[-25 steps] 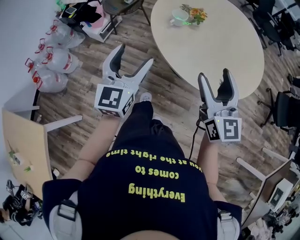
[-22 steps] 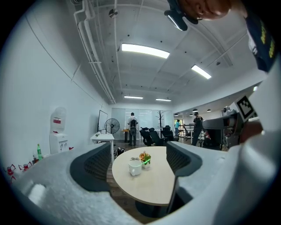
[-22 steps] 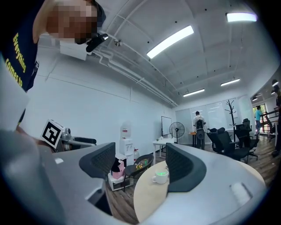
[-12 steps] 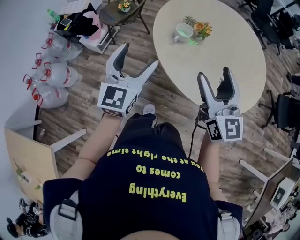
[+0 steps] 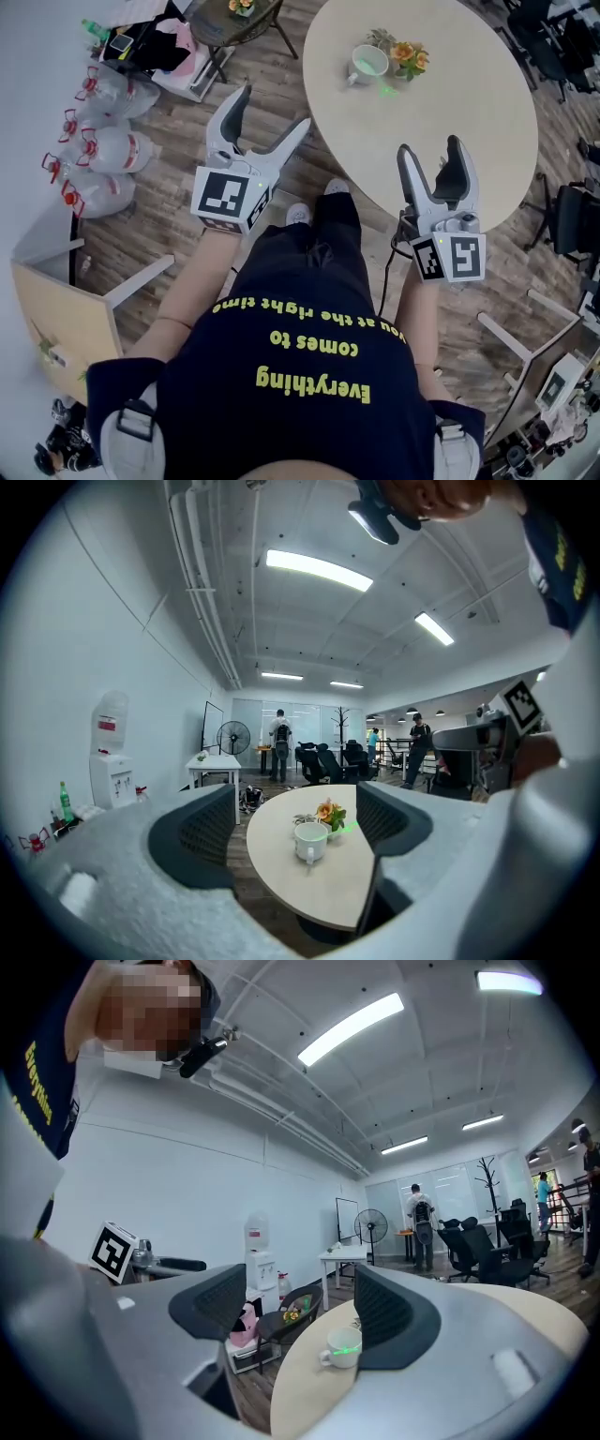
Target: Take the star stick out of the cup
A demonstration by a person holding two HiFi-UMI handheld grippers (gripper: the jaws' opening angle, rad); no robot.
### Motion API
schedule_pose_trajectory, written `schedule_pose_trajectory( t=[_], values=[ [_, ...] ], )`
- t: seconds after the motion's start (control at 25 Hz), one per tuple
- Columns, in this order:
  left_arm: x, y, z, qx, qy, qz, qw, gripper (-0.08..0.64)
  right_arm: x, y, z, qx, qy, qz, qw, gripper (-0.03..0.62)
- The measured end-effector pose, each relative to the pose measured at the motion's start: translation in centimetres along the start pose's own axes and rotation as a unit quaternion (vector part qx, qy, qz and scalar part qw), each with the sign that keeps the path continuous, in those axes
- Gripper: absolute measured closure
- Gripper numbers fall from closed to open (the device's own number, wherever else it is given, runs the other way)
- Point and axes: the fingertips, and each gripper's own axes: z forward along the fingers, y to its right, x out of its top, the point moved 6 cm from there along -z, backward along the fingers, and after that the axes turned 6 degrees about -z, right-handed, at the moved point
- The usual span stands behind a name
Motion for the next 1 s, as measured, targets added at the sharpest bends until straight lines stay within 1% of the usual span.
schedule_pose_trajectory(
  t=[0.2,0.36,0.72,0.88,1.0],
  values=[
    [0.6,-0.6,3.0,0.017,-0.002,0.000,0.9999,0.155,0.1,2.3,3.5,0.026,0.004,0.003,1.000,0.236],
    [1.5,-0.4,5.9,0.023,0.005,0.006,0.9997,0.153,0.6,4.7,5.8,0.041,0.012,0.002,0.999,0.236],
    [2.0,0.6,12.4,0.043,0.002,0.008,0.9991,0.153,0.2,11.8,8.8,0.051,0.012,0.006,0.999,0.236],
    [1.9,0.4,14.4,0.056,0.000,0.004,0.9984,0.155,-0.3,13.5,10.3,0.064,0.008,0.008,0.998,0.236],
    [1.8,0.2,15.7,0.056,-0.003,0.001,0.9984,0.153,-0.5,14.2,11.2,0.067,0.003,0.010,0.998,0.236]
  ],
)
